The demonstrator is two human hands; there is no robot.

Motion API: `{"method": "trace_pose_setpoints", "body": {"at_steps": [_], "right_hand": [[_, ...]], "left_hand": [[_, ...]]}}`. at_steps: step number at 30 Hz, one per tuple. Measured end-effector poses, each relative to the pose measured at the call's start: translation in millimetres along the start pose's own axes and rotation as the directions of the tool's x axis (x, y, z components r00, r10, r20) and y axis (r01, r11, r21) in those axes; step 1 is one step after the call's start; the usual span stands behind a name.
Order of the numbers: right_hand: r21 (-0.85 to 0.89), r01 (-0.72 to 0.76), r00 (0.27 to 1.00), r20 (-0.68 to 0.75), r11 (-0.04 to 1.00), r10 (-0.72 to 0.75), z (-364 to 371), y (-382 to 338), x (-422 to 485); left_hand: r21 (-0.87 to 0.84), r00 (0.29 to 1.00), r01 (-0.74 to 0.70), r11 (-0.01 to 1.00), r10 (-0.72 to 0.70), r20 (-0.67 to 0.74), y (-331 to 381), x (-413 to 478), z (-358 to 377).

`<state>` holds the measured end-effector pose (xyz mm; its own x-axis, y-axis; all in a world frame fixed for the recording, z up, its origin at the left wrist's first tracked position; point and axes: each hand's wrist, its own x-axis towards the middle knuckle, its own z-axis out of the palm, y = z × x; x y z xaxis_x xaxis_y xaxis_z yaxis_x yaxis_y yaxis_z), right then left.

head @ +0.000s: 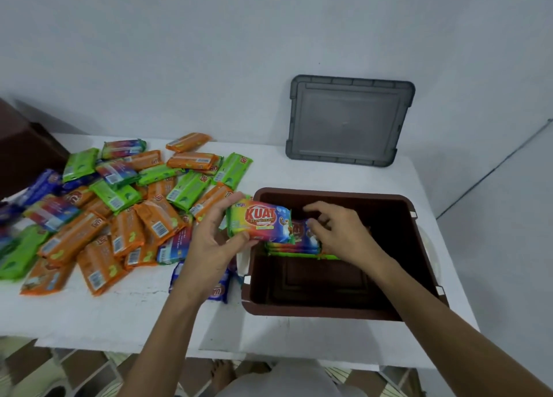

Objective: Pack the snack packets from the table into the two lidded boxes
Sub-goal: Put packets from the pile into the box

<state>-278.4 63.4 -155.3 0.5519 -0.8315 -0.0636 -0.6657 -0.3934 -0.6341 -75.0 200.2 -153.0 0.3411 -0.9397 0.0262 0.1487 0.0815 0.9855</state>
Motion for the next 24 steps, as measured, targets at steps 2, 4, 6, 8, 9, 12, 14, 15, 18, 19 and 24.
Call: {"method": "trace_pose_setpoints", "body": {"at_steps": [2,4,6,8,9,12,14,15,18,19,24], "right_hand": [[0.391,-0.047,0.998,0.060,0.919,0.026,-9.2,-11.3,-6.8],[0.690,-0.145,0.977,0.214,0.709,-0.008,-13.2,-21.6,-13.6],[0.788,-0.177,0.968,0.249,0.589,-0.043,-14.9,-24.1,-18.6],[0.828,-0.170,0.978,0.210,0.535,-0.014,-21.3,-19.3,-23.0],[0.844,-0.169,0.981,0.191,0.509,0.009,-26.3,-13.3,-25.6],[0.803,-0.138,0.990,0.119,0.579,0.072,-45.7,11.9,-36.7],[0.710,-0.150,0.987,0.072,0.688,0.140,-57.2,28.2,-43.4],[0.657,-0.176,0.981,0.057,0.733,0.185,-60.4,34.8,-45.5],[0.493,-0.266,0.955,0.015,0.829,0.297,-58.7,49.6,-45.2],[0.454,-0.285,0.949,0.007,0.844,0.317,-55.1,51.5,-43.6],[0.163,-0.312,0.941,-0.081,0.936,0.328,-33.2,59.2,-35.6]], "left_hand": [[-0.037,1.000,0.012,0.999,-0.012,0.002,1.7,2.8,2.8],[-0.064,0.999,0.010,0.998,-0.008,0.034,3.5,6.7,8.8],[-0.010,0.995,-0.016,1.000,0.017,0.097,5.8,10.1,16.9],[0.163,0.986,-0.069,0.984,0.043,0.160,8.2,14.0,23.4],[0.304,0.980,-0.114,0.946,0.058,0.188,8.5,15.8,24.4],[0.661,0.951,-0.298,0.688,0.160,0.263,4.2,20.1,21.7],[0.739,0.943,-0.332,0.586,0.215,0.254,-1.0,20.7,17.4],[0.769,0.944,-0.327,0.549,0.229,0.238,-4.7,20.6,14.7],[0.824,0.956,-0.278,0.494,0.225,0.188,-16.7,19.5,8.7],[0.825,0.959,-0.266,0.499,0.220,0.176,-19.8,19.0,7.5],[0.794,0.963,-0.257,0.551,0.211,0.165,-25.7,17.1,4.9]]}}
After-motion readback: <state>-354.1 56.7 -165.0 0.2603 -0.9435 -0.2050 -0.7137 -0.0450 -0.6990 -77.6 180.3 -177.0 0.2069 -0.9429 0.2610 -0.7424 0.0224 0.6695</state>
